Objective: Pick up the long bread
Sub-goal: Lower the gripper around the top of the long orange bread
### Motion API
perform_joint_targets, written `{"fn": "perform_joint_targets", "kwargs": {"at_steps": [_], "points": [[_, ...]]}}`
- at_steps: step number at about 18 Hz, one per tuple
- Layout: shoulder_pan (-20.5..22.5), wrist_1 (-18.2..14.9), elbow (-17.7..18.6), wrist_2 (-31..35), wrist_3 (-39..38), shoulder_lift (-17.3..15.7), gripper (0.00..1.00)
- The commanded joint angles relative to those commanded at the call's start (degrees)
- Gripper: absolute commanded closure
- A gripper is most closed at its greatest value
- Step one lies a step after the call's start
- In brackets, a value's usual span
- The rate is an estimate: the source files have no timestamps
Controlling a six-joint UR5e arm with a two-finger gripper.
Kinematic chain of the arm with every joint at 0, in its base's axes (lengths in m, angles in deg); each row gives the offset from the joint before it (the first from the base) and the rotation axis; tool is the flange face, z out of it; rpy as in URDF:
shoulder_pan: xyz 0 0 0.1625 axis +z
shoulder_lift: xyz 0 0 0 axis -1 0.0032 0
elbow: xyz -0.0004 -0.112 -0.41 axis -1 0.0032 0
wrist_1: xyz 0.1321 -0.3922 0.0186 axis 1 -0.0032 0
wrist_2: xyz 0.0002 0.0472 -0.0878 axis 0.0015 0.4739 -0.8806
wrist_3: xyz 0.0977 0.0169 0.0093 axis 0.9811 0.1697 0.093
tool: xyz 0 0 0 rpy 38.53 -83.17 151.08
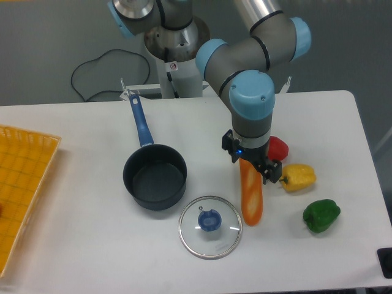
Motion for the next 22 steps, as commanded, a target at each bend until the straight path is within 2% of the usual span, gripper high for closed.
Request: {"fn": "perform_joint_targets", "kwargs": {"at_steps": [8,18,22], "points": [[-0.53,0.26,0.79,0.44,-0.44,0.70,0.00],[0.00,1.93,6.94,0.26,-0.61,0.44,0.00],[0.79,1.93,7.73,-0.09,-0.88,0.44,0.00]]}}
